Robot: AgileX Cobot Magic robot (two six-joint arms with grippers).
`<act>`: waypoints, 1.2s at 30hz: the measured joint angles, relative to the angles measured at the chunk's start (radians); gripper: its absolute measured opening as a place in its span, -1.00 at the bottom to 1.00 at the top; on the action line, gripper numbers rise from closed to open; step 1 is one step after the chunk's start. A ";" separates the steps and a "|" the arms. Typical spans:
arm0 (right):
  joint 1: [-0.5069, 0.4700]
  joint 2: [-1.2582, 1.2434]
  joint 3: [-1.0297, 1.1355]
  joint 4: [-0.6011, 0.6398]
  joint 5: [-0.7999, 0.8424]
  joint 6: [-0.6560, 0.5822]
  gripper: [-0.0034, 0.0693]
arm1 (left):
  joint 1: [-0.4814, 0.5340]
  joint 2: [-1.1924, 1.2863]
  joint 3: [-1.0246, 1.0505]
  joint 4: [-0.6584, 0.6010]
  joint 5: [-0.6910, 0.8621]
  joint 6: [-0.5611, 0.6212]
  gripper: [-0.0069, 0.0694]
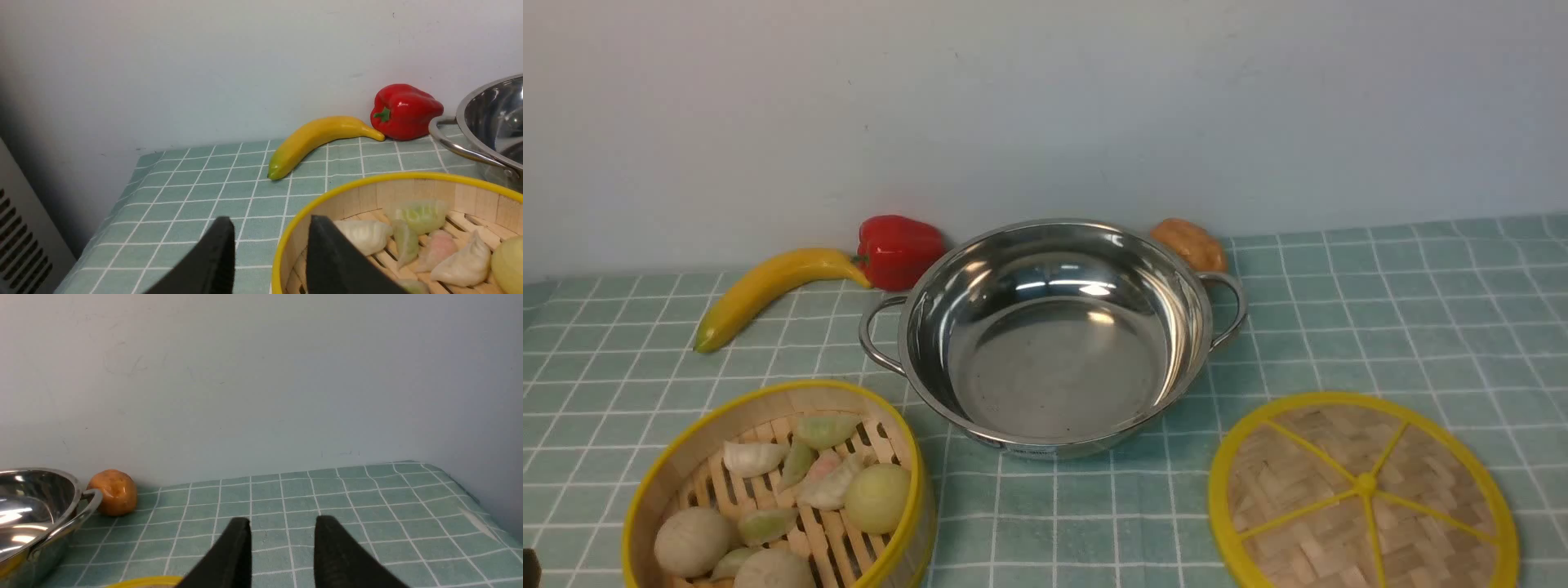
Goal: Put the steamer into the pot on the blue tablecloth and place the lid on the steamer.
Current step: 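Grasp the rim of the steamer basket holding the buns with the left gripper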
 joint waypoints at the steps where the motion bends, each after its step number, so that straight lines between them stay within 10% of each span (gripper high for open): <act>1: 0.000 0.000 0.000 0.000 0.000 0.000 -0.25 | 0.000 0.000 0.000 0.000 0.000 0.000 -0.18; 30: 0.000 0.000 0.000 0.002 0.000 0.001 -0.25 | -0.003 0.000 0.000 0.000 0.000 -0.001 -0.18; 36: 0.000 0.000 0.000 0.203 -0.036 0.125 -0.25 | -0.003 0.001 0.001 -0.152 -0.096 -0.138 -0.18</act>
